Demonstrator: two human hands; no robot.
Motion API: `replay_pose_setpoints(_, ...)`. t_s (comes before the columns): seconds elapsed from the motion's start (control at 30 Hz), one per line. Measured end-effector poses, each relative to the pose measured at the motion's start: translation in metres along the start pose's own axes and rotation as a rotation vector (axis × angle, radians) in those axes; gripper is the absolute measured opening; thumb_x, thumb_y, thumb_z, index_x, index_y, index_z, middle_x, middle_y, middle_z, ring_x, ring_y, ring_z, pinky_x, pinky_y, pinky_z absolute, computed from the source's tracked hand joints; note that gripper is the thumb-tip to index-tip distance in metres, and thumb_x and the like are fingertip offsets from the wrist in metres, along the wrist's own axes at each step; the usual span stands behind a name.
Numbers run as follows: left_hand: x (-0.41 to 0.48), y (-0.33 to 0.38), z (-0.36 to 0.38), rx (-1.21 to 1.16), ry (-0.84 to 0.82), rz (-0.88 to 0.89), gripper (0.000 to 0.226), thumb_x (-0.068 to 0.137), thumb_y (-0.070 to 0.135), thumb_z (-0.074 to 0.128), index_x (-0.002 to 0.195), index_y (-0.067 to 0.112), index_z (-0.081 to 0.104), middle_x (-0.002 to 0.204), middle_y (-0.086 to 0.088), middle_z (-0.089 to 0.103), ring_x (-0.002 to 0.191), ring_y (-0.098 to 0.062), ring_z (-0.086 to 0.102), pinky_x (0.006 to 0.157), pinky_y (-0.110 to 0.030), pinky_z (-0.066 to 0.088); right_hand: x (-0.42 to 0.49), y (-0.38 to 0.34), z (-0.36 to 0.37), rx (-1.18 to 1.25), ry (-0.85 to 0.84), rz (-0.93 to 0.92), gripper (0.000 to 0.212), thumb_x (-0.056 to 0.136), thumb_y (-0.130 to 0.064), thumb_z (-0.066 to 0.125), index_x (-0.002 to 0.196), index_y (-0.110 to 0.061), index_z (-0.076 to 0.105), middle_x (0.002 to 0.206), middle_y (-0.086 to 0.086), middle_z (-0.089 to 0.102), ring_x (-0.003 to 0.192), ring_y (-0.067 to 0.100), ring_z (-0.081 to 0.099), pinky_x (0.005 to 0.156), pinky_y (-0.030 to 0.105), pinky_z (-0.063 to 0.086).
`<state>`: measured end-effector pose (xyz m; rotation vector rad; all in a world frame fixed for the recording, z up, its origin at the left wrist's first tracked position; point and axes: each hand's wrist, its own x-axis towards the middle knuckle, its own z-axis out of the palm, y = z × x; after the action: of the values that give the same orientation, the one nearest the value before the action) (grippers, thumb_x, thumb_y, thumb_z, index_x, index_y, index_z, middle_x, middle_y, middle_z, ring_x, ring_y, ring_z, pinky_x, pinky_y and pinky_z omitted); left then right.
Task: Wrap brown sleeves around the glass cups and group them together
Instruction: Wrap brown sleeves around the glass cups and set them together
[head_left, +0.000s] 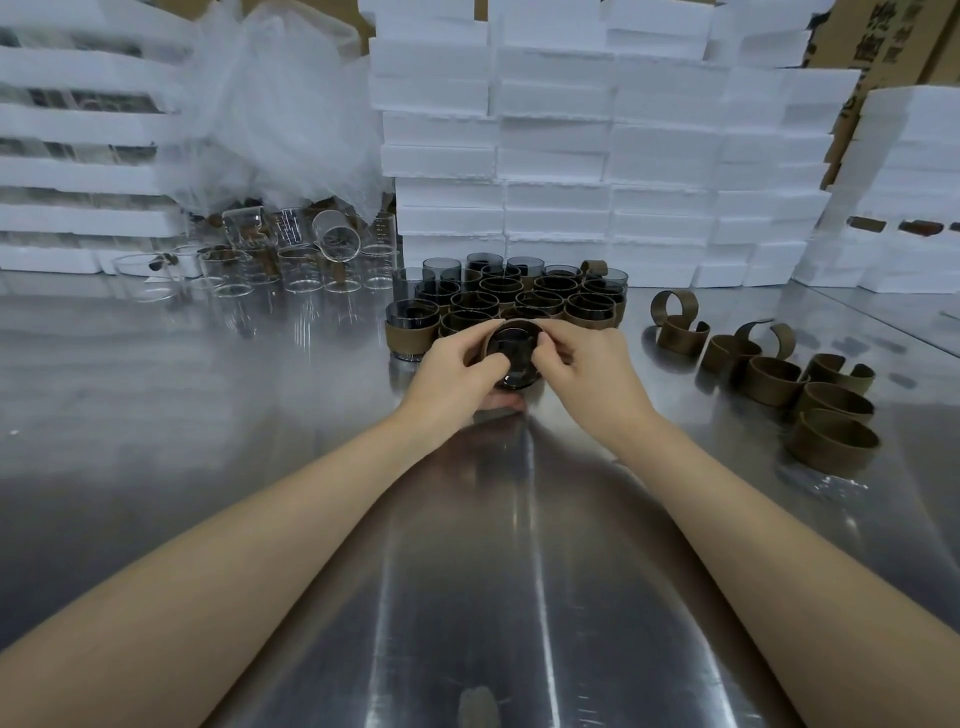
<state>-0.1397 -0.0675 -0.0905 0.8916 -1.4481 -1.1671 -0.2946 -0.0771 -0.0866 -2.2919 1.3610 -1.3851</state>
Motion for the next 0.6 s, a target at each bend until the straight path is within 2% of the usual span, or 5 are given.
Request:
replay_pose_setpoints(0.2, 0.0013, -0.0034, 0.0008, -0.006, 0.042, -0.021, 0.042, 0.090, -0.009, 0.048, 0.124, 0.012, 0.062, 0.122, -0.009, 0.064, 0.107, -0.030, 0.067, 0.079, -0.045, 0.060, 0.0010, 0.0087, -0.0043, -0.017, -0.042, -0.056, 0.030, 0.097, -0.004, 0.048, 0.119, -0.011, 0.068, 0.098, 0.006, 0.074, 0.090, 0.020, 0.067, 0.084, 0.030, 0.050)
replay_pose_setpoints(0.33, 0.0016, -0.0048, 0.0004, -0.022, 0.083, -0.016, 0.040, 0.088, -0.011, 0.050, 0.116, 0.016, 0.062, 0.120, -0.010, 0.062, 0.098, -0.033, 0.070, 0.072, -0.038, 0.062, 0.0038, 0.0110, -0.0015, 0.025, -0.020, -0.013, 0.029, 0.094, -0.001, 0.054, 0.119, -0.007, 0.068, 0.112, 0.006, 0.072, 0.107, 0.017, 0.065, 0.098, 0.026, 0.047)
replay_pose_setpoints(0.4, 0.0017, -0.0053, -0.0011, -0.019, 0.079, -0.017, 0.039, 0.089, -0.008, 0.051, 0.119, 0.015, 0.062, 0.121, -0.010, 0.063, 0.088, -0.034, 0.072, 0.066, -0.030, 0.061, 0.0038, 0.0109, -0.0002, 0.104, -0.019, 0.040, 0.026, 0.093, -0.001, 0.057, 0.113, -0.009, 0.071, 0.106, 0.002, 0.073, 0.102, 0.009, 0.066, 0.094, 0.024, 0.050)
replay_pose_setpoints(0.53, 0.0001, -0.0028, -0.0050, -0.049, 0.049, 0.013, 0.039, 0.092, -0.003, 0.050, 0.125, 0.015, 0.063, 0.115, -0.008, 0.068, 0.076, -0.034, 0.074, 0.064, -0.027, 0.060, 0.0057, 0.0095, -0.0021, 0.303, 0.070, 0.233, 0.005, 0.089, -0.026, 0.068, 0.087, -0.025, 0.072, 0.084, -0.013, 0.073, 0.082, -0.002, 0.067, 0.078, 0.014, 0.050)
replay_pose_setpoints(0.6, -0.0003, -0.0029, -0.0050, -0.107, 0.034, 0.047, 0.036, 0.094, 0.000, 0.051, 0.117, 0.022, 0.067, 0.104, -0.001, 0.074, 0.075, -0.033, 0.074, 0.065, -0.027, 0.060, 0.0062, 0.0086, -0.0021, 0.394, 0.002, 0.313, 0.021, 0.093, -0.040, 0.060, 0.096, -0.023, 0.072, 0.093, -0.008, 0.073, 0.092, 0.004, 0.067, 0.084, 0.021, 0.050)
